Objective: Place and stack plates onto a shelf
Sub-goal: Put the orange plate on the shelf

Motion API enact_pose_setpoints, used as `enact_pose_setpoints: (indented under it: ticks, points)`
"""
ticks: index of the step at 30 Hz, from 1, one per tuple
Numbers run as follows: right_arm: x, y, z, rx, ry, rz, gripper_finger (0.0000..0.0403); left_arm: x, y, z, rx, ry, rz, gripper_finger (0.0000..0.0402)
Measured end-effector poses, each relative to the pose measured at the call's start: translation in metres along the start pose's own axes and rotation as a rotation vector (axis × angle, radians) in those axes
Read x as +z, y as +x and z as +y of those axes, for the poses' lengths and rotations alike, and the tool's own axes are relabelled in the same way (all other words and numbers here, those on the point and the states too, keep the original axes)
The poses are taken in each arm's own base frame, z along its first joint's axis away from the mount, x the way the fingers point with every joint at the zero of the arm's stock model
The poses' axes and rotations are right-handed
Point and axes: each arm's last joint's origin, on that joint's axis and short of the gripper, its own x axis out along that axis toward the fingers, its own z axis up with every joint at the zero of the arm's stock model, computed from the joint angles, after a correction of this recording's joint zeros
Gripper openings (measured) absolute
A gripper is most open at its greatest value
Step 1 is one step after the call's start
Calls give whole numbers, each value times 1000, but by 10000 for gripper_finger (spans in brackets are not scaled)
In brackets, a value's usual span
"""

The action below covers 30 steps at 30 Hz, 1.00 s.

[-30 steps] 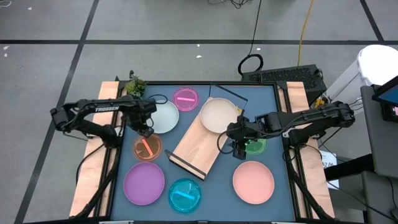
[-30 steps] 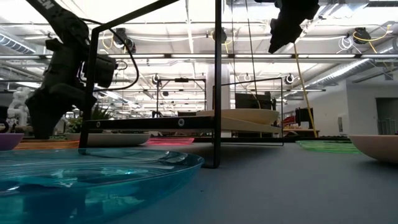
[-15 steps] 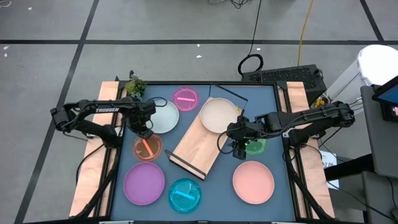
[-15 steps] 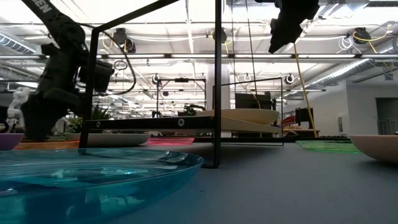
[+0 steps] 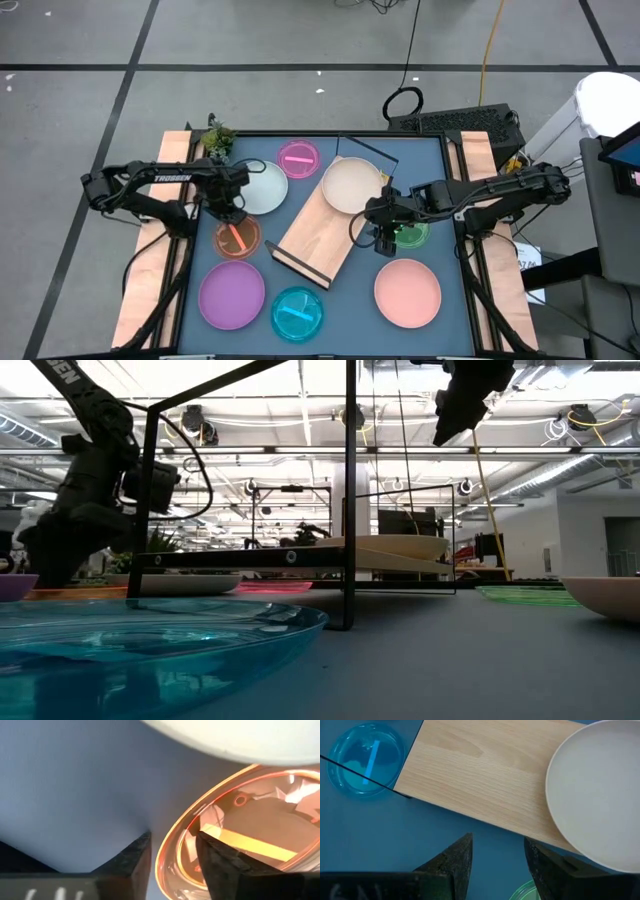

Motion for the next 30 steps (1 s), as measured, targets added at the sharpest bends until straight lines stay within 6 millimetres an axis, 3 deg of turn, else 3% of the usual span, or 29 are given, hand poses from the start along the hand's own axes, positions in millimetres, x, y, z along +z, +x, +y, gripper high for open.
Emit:
enact_pose_setpoints:
  ticks: [21, 30]
  points:
    - [0, 0, 0, 0, -9, 0, 160, 1, -2, -1, -22, 27, -29, 8]
    - [0, 0, 0, -1, -34, -1, 160, -2, -14, -4, -39, 24, -63, 3]
